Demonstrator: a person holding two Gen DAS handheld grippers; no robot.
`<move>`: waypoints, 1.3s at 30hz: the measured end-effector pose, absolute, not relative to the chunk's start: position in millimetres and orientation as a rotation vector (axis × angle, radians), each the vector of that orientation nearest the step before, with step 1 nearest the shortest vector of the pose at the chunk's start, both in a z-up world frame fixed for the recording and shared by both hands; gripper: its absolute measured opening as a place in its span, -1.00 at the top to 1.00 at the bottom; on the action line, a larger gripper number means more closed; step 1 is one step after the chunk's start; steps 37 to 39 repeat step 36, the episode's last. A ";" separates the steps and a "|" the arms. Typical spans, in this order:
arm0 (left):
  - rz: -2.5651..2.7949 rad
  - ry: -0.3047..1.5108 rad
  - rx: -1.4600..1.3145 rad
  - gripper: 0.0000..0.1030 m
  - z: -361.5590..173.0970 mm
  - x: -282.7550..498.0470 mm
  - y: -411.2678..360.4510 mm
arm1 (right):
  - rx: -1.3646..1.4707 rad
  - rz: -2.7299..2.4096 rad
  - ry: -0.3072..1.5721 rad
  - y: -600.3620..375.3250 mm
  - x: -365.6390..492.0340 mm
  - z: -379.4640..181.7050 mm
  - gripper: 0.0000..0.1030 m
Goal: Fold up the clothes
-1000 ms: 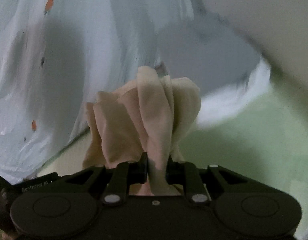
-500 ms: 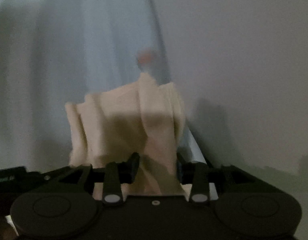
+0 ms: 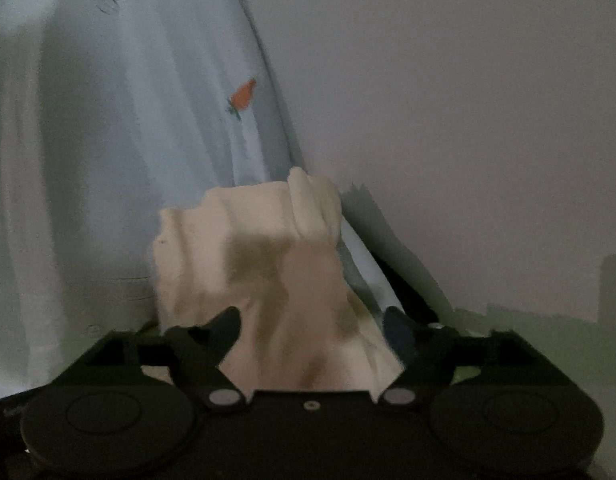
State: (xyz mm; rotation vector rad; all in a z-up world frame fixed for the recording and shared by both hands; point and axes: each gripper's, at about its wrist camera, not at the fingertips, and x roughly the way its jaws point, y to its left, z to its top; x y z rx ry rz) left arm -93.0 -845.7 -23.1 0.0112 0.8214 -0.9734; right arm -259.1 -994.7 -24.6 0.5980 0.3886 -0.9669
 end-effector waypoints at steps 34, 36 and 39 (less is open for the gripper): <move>-0.974 0.778 0.245 -1.00 -36.6 -258.4 -711.5 | 0.476 -0.987 0.600 -770.4 -291.3 -42.0 -1.00; -0.966 0.774 0.244 -1.00 -35.4 -259.4 -712.3 | 0.473 -0.988 0.598 -769.4 -284.3 -43.7 -1.00; -0.966 0.774 0.244 -1.00 -35.4 -259.4 -712.3 | 0.473 -0.988 0.598 -769.4 -284.3 -43.7 -1.00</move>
